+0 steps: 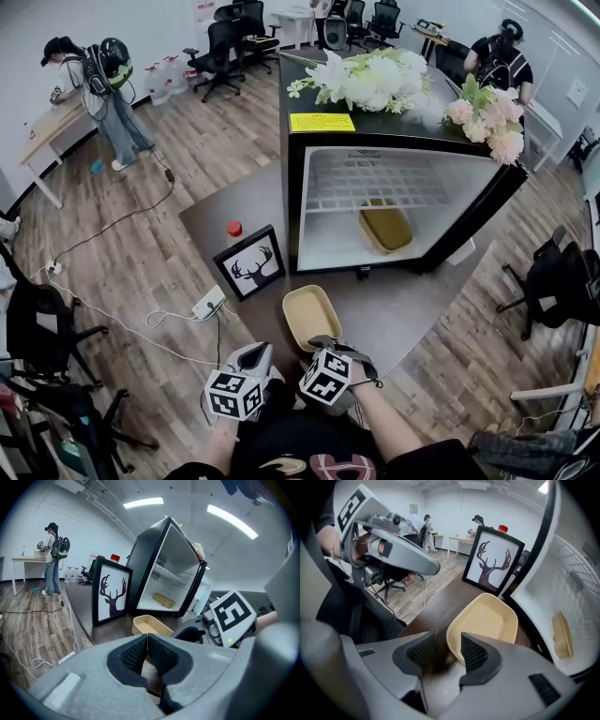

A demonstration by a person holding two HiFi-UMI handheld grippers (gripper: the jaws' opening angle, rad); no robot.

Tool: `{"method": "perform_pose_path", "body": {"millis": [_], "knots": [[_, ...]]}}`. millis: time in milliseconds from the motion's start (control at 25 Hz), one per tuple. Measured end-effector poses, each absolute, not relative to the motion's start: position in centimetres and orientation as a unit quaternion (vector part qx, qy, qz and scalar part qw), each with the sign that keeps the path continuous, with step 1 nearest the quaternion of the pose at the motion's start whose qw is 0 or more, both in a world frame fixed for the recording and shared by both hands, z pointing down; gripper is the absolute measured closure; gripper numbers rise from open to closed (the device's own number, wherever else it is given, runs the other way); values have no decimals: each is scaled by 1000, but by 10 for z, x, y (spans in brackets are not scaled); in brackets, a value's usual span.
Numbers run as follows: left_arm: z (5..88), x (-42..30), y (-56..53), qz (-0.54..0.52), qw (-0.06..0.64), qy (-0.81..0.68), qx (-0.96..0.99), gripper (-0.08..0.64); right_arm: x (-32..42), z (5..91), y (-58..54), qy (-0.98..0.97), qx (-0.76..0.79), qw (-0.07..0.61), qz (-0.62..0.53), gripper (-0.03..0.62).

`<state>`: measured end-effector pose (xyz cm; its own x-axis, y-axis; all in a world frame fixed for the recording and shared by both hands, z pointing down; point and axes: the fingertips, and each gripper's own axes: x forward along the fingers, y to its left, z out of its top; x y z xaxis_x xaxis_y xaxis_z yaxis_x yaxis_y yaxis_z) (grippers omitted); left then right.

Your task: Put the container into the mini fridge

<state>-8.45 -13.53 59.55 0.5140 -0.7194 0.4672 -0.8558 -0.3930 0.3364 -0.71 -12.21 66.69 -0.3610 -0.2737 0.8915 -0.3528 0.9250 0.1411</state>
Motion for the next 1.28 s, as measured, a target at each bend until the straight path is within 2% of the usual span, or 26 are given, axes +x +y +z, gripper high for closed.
{"method": "perform_pose_path", "body": {"millis": [200, 320, 520, 640, 1280], "knots": [[598, -88, -135, 127, 275, -481, 823, 551, -6, 683, -124, -808, 178, 561, 20, 415], [598, -89, -136, 127, 275, -480, 823, 551, -8, 686, -127, -806, 181, 563, 15, 460], [599, -88, -137, 111, 288, -472, 826, 551, -10, 688, -125, -800, 165, 577, -11, 480], [600, -89, -136, 113, 289, -473, 825, 551, -11, 686, -128, -800, 171, 575, -21, 539], [608, -79, -134, 130, 289, -460, 829, 551, 2, 675, -129, -791, 161, 587, -56, 566]]}}
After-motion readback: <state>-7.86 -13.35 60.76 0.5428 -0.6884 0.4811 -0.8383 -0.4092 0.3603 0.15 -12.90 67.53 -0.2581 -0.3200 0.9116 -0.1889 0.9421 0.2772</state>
